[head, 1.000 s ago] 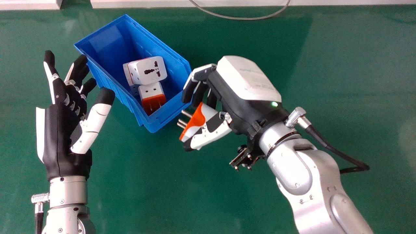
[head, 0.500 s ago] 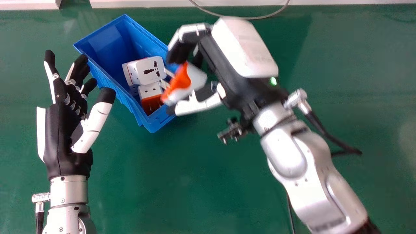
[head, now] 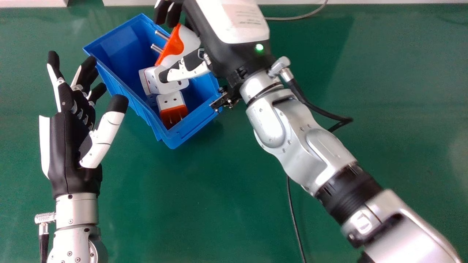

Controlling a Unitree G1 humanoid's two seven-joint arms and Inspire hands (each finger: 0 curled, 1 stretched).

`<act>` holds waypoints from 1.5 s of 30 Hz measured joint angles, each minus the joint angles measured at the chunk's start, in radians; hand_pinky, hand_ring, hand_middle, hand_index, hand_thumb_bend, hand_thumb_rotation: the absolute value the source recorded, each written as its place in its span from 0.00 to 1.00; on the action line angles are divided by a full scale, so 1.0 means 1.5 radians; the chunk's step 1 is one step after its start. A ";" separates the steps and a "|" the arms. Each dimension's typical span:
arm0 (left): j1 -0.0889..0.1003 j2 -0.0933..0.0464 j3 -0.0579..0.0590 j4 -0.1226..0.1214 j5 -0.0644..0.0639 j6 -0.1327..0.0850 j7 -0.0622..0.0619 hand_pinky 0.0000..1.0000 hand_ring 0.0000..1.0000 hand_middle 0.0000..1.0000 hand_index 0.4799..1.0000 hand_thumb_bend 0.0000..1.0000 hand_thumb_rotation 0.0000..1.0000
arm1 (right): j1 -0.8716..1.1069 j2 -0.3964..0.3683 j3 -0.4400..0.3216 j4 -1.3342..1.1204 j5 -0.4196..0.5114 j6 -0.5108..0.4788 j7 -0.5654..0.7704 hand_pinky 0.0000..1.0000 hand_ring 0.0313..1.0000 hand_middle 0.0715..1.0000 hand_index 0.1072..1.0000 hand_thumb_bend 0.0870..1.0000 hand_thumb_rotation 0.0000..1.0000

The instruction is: Pick all objects and put in blue box

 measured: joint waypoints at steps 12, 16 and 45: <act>-0.008 0.008 0.003 0.015 0.032 -0.015 0.018 0.87 0.92 0.92 0.83 0.83 0.62 | -0.050 0.033 0.105 0.188 -0.076 -0.022 -0.077 0.33 0.45 0.49 0.46 0.45 0.00; -0.009 0.010 0.004 0.016 0.036 -0.016 0.026 0.87 0.92 0.91 0.83 0.83 0.63 | -0.047 0.030 0.125 0.143 -0.092 0.060 -0.005 0.72 0.82 0.84 0.76 0.81 0.11; 0.013 0.002 -0.008 0.002 0.029 -0.016 0.026 0.86 0.92 0.91 0.83 0.83 0.60 | 0.065 -0.022 0.105 -0.123 -0.073 0.118 0.019 1.00 1.00 1.00 1.00 1.00 0.33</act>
